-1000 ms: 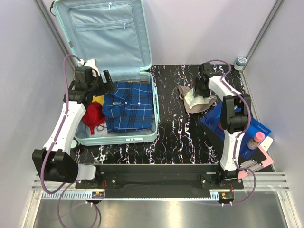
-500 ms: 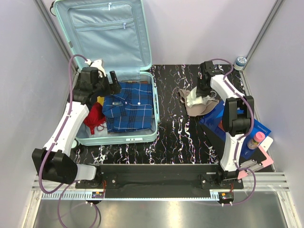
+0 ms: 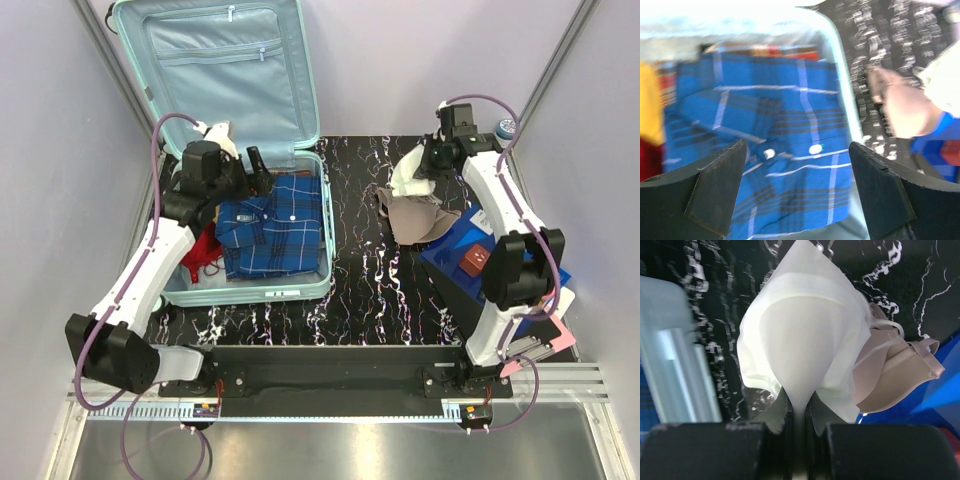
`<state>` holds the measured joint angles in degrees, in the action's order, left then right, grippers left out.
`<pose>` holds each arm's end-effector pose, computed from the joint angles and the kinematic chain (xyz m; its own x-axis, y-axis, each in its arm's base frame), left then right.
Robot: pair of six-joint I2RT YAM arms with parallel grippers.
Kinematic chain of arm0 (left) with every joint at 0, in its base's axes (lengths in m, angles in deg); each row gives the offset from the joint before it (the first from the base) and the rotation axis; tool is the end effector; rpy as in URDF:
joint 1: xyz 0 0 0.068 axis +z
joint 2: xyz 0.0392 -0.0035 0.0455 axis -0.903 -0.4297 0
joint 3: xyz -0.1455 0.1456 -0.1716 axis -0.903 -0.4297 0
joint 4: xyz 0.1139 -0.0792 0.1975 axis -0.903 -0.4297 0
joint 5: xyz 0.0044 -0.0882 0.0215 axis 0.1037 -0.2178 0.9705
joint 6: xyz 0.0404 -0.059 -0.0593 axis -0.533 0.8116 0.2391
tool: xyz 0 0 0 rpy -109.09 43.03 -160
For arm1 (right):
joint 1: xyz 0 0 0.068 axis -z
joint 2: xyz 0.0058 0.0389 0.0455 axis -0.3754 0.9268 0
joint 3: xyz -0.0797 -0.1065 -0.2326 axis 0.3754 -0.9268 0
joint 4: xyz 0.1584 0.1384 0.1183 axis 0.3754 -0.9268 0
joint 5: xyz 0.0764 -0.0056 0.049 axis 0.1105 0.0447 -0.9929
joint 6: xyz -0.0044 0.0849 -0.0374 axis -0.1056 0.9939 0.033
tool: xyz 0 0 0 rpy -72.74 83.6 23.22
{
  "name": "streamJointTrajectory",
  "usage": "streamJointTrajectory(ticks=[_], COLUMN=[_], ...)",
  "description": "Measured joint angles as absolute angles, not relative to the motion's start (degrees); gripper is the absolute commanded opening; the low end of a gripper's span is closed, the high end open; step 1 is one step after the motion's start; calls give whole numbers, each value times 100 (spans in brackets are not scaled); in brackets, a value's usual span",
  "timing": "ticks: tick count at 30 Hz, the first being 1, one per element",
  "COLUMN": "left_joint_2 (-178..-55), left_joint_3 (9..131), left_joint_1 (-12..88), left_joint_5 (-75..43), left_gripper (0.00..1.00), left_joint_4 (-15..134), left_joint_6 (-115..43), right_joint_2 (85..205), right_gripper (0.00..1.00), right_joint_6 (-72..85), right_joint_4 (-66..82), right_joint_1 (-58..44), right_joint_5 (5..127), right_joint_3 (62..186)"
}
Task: Pack the luggage
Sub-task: Pick up the clothes at the center of the board.
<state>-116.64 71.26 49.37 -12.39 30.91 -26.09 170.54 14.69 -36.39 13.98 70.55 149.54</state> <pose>0.3042 -0.0897 0.3420 -0.5482 -0.2237 -0.8059 0.1436 0.9241 -0.3542 0.4173 0.0642 0.2792 -0.7841 0.1524 -0.6016 0.0291 0.9773 0.2097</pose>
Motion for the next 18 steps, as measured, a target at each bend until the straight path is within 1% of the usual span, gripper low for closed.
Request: streamJointTrajectory(ticks=[3, 9, 14, 18], left_joint_2=[-11566, -11465, -11856, -12276], left_joint_3=[6932, 6106, 6012, 6014], left_joint_1=[4784, 4491, 4085, 3807], left_joint_5=[-1451, -2258, -2861, -3224], left_gripper=[91, 93, 93, 93], left_joint_4=[3533, 5043, 6263, 7060], left_joint_6=[-2357, -1354, -523, -16], right_joint_2=[16758, 16321, 15956, 15849], right_gripper=[0, 0, 0, 0], right_joint_6=[1574, 2000, 2455, 2691], right_joint_4=[-3626, -3373, -2979, -2730], right_joint_1=[1398, 1374, 1089, 711], right_joint_5=[6821, 6012, 5346, 5055], right_joint_3=[14985, 14825, 14432, 14209])
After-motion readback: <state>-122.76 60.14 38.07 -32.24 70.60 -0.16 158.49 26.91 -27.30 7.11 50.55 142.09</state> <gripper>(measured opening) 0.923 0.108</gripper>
